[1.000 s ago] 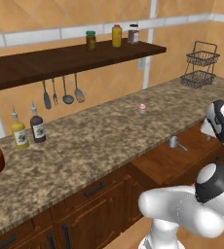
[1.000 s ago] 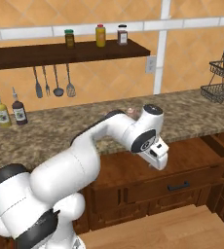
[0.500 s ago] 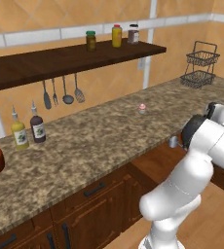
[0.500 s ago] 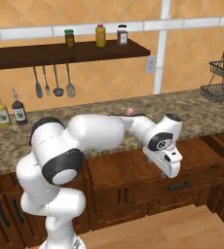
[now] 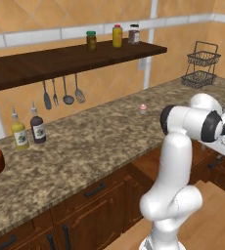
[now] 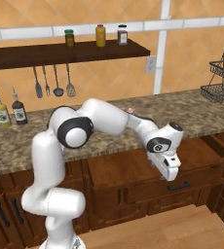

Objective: Pick the measuring cup from the drawer and place it on the counter.

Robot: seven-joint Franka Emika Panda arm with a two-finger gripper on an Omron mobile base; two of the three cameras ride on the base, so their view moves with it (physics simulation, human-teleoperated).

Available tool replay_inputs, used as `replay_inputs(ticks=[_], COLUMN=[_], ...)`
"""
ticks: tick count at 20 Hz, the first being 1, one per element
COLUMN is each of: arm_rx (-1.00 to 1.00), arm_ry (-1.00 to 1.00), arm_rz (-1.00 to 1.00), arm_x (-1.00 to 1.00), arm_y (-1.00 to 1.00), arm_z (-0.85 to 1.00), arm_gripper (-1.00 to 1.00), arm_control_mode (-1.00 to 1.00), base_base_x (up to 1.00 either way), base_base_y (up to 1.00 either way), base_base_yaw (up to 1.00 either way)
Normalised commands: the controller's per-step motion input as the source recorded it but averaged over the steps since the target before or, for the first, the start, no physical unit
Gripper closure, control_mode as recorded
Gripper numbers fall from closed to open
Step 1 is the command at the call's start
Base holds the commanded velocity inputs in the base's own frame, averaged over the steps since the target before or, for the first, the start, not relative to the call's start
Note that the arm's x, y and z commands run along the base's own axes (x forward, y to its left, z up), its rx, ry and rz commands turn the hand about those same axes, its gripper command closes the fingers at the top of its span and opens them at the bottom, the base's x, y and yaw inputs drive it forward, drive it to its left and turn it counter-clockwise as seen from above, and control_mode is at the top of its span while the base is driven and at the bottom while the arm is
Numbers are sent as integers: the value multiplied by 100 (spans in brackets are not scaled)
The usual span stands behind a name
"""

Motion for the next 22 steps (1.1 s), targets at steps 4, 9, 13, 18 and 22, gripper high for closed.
replay_inputs(ticks=[4, 9, 13, 18, 22], arm_rx=[-1, -8, -13, -7, 0], arm_ry=[-5, -1, 0, 2, 0], arm_rz=[-5, -1, 0, 0, -7], arm_x=[39, 36, 16, -2, -85], arm_y=[0, 8, 3, 0, -23], arm_z=[-28, -53, -59, -20, 0], arm_gripper=[-100, -100, -100, -100, -100], arm_control_mode=[-100, -100, -100, -100, -100], base_base_x=[0, 0, 0, 0, 0], base_base_y=[0, 0, 0, 0, 0], base_base_yaw=[0, 0, 0, 0, 0])
